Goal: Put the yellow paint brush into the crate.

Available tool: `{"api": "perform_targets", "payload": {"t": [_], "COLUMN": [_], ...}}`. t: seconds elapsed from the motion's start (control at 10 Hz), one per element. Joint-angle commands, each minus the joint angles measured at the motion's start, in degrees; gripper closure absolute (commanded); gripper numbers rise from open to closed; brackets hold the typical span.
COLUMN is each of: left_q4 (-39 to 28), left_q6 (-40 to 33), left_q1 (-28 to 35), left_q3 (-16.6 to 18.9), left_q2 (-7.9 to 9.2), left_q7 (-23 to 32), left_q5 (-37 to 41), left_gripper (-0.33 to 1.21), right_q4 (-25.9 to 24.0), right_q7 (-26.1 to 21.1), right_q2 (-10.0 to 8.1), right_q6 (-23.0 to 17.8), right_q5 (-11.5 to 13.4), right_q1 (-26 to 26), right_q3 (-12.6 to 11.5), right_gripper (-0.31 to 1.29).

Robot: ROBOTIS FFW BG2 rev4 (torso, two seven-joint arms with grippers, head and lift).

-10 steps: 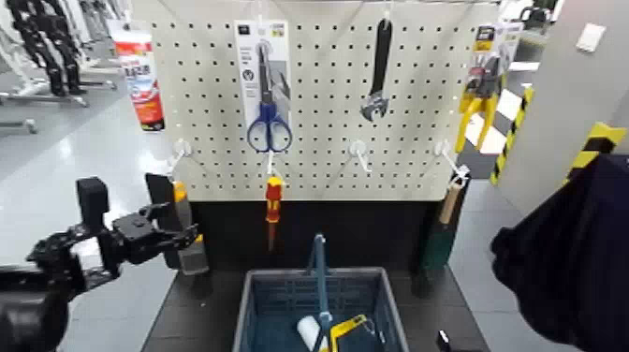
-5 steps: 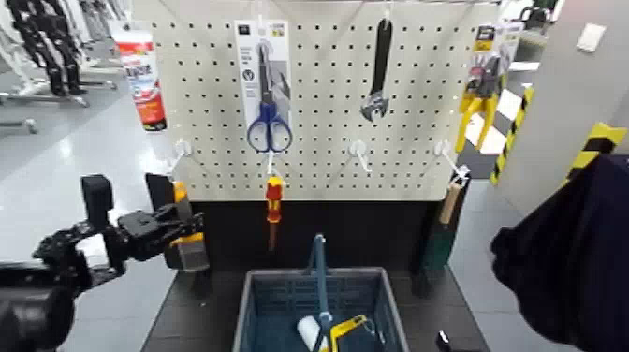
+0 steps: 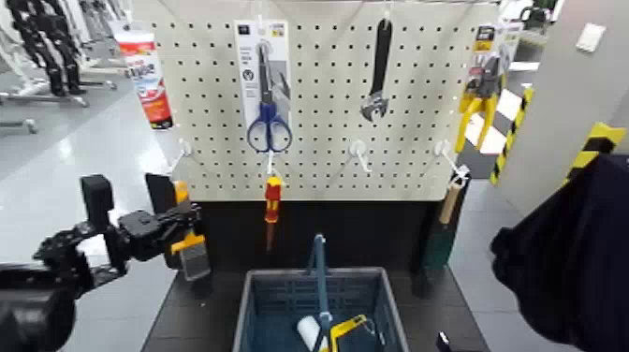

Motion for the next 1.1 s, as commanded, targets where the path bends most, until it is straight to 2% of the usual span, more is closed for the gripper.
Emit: {"api": "perform_targets", "payload": {"t": [0.1, 0.4, 0.9, 1.1], "left_q4": [-1.59, -7.39, -19.34, -21.98], "left_q6": [0.31, 1.71, 4.52, 5.05], "left_q1": [0.79, 3.6, 10.11, 10.81], "left_q3": [0.69, 2.89, 8.43, 9.39], "left_q2": [-0.14, -1.11, -4.45, -4.89], "left_q7": [0.05, 0.67, 1.9, 1.99], "left_q5": [-0.32, -1.11, -1.9, -2.26], "left_gripper": [1.19, 1.19, 1.19, 1.19], "right_q4": [-0.02, -0.02, 0.25, 0.25], "right_q7": [0.0, 0.0, 0.09, 0.09], "right_q2": [0.0, 0.0, 0.0, -0.09], "right_q6": [0.22, 0.31, 0.22, 0.31], "right_q5": [0.0, 0.0, -0.26, -0.26], "right_q1": [-0.02, -0.02, -0.11, -0.2], "right_q3": [0.0, 0.0, -0.09, -0.09], "right_gripper": [0.14, 0.14, 0.14, 0.14]}}
